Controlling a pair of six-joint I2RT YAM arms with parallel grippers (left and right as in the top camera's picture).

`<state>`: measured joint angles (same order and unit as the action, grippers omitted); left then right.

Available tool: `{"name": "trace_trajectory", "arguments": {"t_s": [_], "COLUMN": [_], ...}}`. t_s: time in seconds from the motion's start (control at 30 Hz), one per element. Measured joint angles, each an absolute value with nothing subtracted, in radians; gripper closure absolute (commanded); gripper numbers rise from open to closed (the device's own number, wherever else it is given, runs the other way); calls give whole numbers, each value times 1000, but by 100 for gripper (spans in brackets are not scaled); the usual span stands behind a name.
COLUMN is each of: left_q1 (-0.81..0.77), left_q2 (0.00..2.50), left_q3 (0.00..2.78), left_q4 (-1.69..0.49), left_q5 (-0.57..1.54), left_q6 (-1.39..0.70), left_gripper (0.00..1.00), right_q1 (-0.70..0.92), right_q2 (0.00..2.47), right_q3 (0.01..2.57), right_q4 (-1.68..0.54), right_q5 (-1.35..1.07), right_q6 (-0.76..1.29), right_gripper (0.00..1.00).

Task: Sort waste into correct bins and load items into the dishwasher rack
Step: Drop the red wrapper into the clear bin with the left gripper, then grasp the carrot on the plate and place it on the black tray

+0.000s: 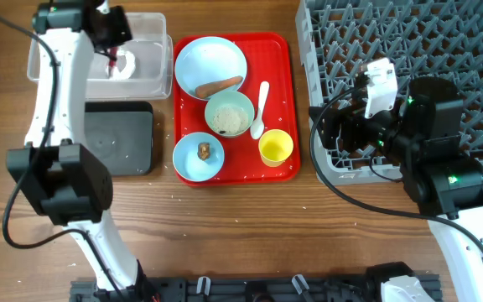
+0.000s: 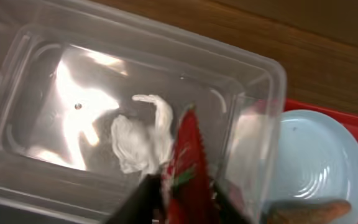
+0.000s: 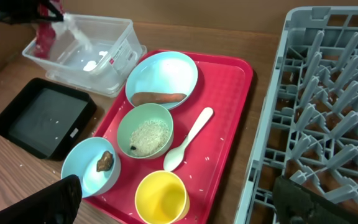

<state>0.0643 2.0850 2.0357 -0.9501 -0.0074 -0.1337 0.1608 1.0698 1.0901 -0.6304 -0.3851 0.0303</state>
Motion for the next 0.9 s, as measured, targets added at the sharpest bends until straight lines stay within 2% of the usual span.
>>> {"name": "trace_trajectory", "arguments": {"t_s": [0.03, 0.33, 0.5, 0.63, 0.8, 0.9], "left_q1": [70, 65, 41, -56, -227, -266], "left_q2": [2096, 2141, 2131, 2126, 2127, 2145], "left_q3": [2036, 2033, 2033, 2033, 2033, 2034], "left_q4": [-949, -913, -936, -992, -993, -970], "left_q5": [-11, -6, 158, 267, 244, 229], "left_q6": [-134, -131, -22, 118, 271, 326], "left_gripper": [0, 0, 2, 0, 0, 1], "right_q1": [161, 161, 161, 161, 161, 161], "right_q2": [1070, 1070, 1070, 1070, 1070, 1070], "right_q3": [1090, 1090, 1090, 1090, 1090, 1090], "right_q4": [-630, -628, -628, -628, -628, -632], "right_q5": [-385, -385, -385, -385, -385, -385], "right_q6": [33, 44, 45, 45, 48, 48], "right_gripper": [0, 0, 1, 0, 0, 0]}}
